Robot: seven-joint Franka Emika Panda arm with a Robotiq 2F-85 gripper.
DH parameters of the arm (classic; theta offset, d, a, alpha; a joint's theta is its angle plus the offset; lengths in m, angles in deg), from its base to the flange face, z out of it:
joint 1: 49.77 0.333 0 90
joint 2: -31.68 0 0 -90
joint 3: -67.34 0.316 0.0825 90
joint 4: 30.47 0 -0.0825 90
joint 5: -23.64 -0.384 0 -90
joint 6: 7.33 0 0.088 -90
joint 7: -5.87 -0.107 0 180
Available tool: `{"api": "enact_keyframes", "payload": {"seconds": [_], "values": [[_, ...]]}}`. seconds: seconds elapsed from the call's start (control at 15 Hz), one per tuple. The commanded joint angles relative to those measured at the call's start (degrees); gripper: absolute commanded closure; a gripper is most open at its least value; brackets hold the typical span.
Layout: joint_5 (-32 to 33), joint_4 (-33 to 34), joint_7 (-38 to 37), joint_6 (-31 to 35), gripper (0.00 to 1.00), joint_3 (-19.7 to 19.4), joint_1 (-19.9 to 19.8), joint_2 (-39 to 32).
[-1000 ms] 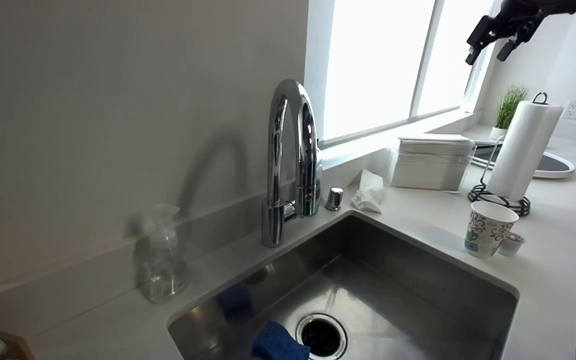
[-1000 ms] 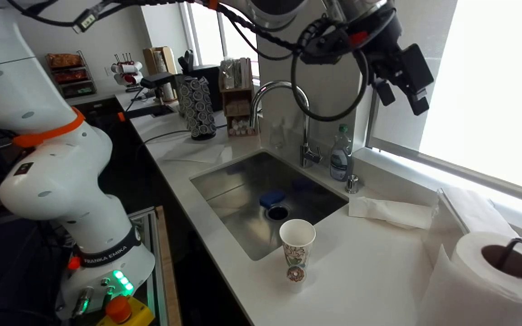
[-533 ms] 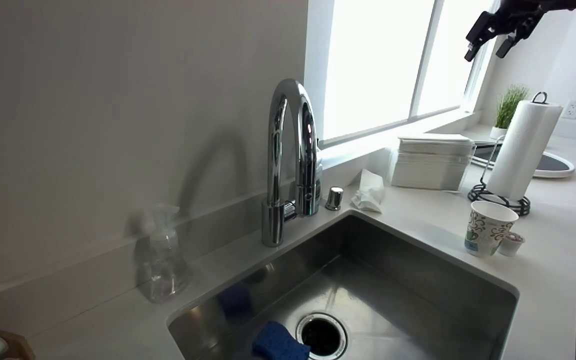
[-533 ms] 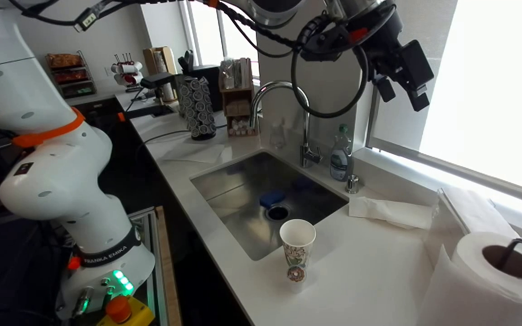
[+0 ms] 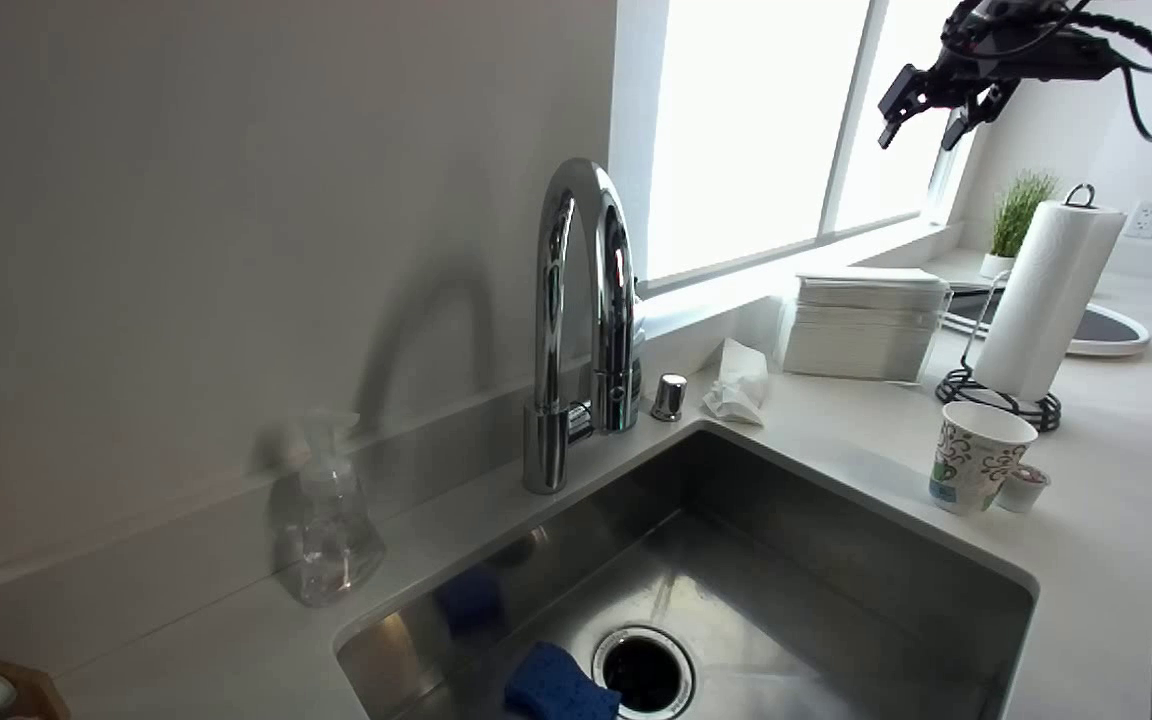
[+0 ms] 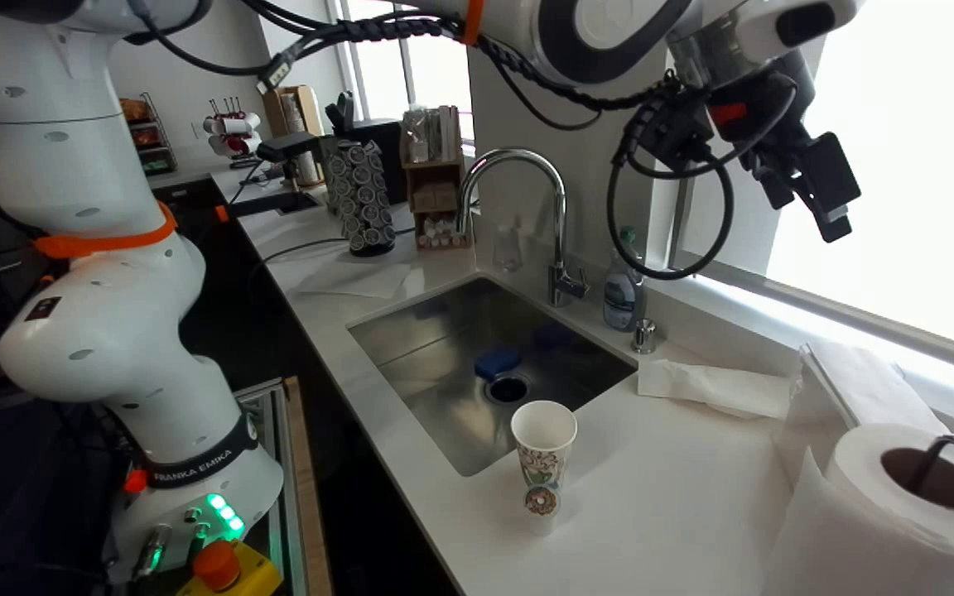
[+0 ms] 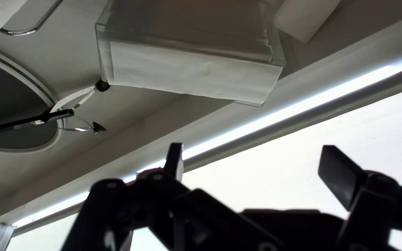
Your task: Put a paper towel on the countertop
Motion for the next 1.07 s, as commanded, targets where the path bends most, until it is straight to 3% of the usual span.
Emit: {"api": "enact_keyframes", "payload": {"seconds": [0.0,0.73,0.8,1.0], "values": [[-1.4,6.0,-0.7,0.5,0.0,-0.1,-0.2,-7.7],[-2.7,12.0,-2.7,7.2,0.0,-1.4,-2.7,-20.5],[-5.0,12.0,-1.6,5.9,0.0,0.0,-3.5,-20.0],[-3.3,11.2,-1.4,6.0,0.0,-1.0,-2.6,-19.4]]}}
